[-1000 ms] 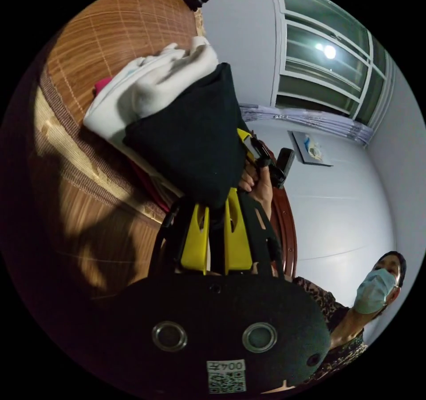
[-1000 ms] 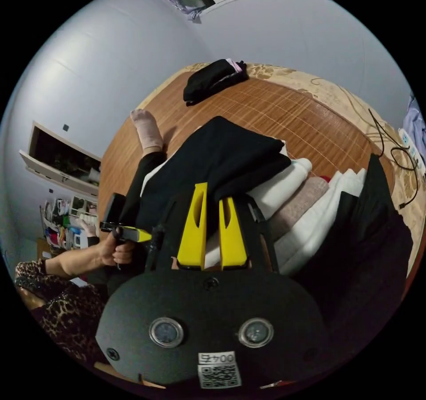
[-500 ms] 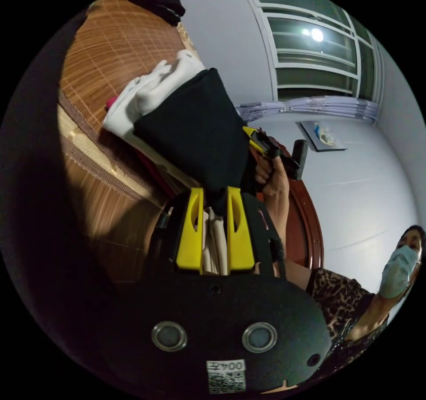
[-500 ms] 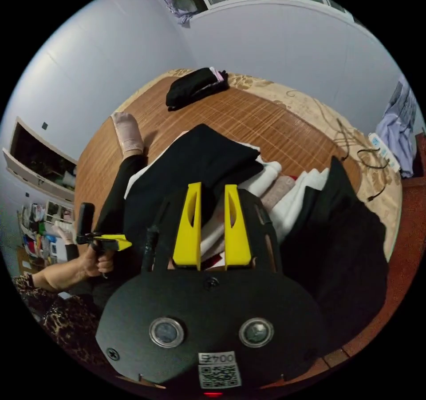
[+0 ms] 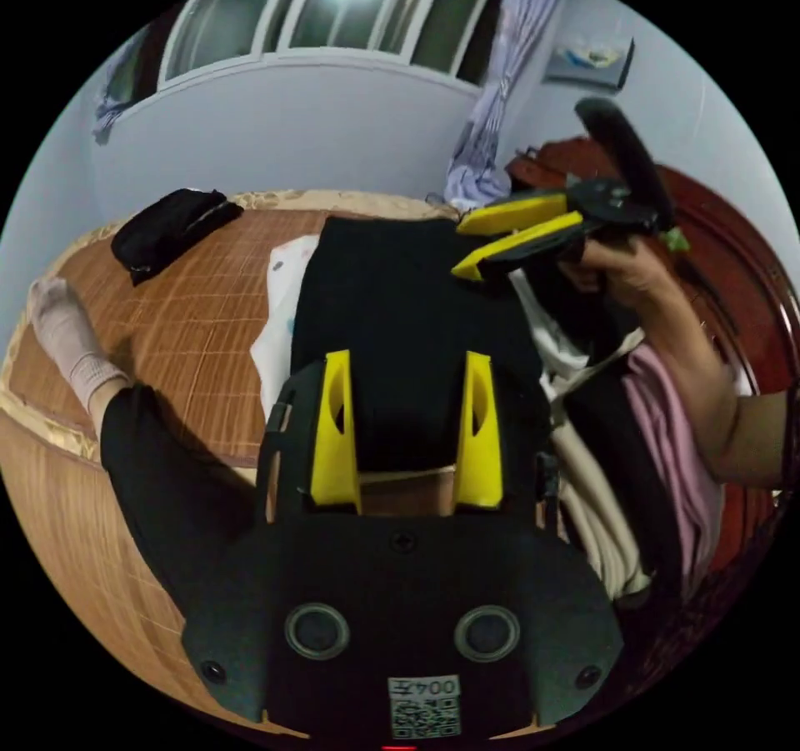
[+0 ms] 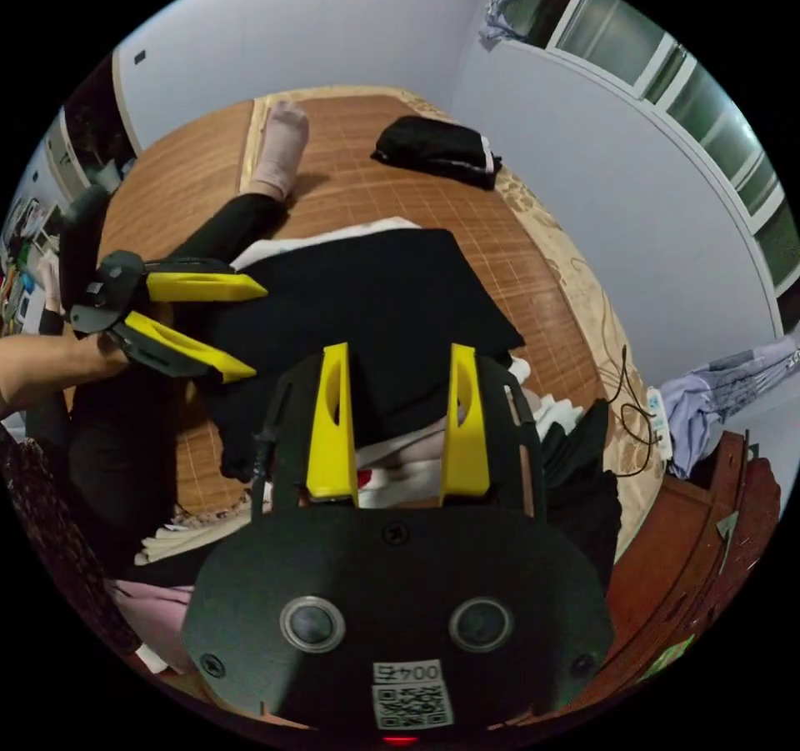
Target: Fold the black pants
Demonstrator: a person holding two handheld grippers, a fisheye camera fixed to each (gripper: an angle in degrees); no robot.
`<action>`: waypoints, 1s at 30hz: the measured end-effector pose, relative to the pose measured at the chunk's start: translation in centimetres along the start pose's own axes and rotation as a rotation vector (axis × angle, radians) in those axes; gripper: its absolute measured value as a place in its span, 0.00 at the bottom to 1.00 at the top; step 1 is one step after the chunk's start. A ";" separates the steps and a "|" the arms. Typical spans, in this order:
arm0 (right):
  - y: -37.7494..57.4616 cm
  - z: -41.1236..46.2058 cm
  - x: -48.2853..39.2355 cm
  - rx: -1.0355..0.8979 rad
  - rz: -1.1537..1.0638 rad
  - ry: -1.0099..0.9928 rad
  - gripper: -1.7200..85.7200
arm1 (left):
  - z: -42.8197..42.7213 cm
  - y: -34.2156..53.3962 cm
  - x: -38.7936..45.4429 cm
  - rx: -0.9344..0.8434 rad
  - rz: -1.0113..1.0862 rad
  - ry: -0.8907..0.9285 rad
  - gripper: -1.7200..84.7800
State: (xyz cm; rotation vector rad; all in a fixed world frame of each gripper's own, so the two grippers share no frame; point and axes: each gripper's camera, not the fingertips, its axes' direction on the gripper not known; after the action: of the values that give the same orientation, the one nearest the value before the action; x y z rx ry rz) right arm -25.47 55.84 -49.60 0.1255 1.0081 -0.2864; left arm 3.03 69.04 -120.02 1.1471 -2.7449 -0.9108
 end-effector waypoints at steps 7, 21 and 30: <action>-0.4 2.4 -1.2 -0.084 0.007 -0.019 0.22 | 0.4 0.1 2.3 0.000 0.036 -0.070 0.23; 1.3 1.4 -4.7 0.028 -0.001 0.034 0.21 | -26.3 17.3 0.0 0.187 -0.185 -0.170 0.21; 2.8 1.6 -7.2 0.112 0.006 0.100 0.21 | -32.8 42.9 -1.2 0.032 -0.685 -0.452 0.18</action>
State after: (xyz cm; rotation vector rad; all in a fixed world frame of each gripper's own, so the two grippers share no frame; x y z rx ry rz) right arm -26.89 59.45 -42.75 0.2461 1.0913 -0.3335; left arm -15.69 77.18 -70.02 2.1996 -2.6883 -1.3203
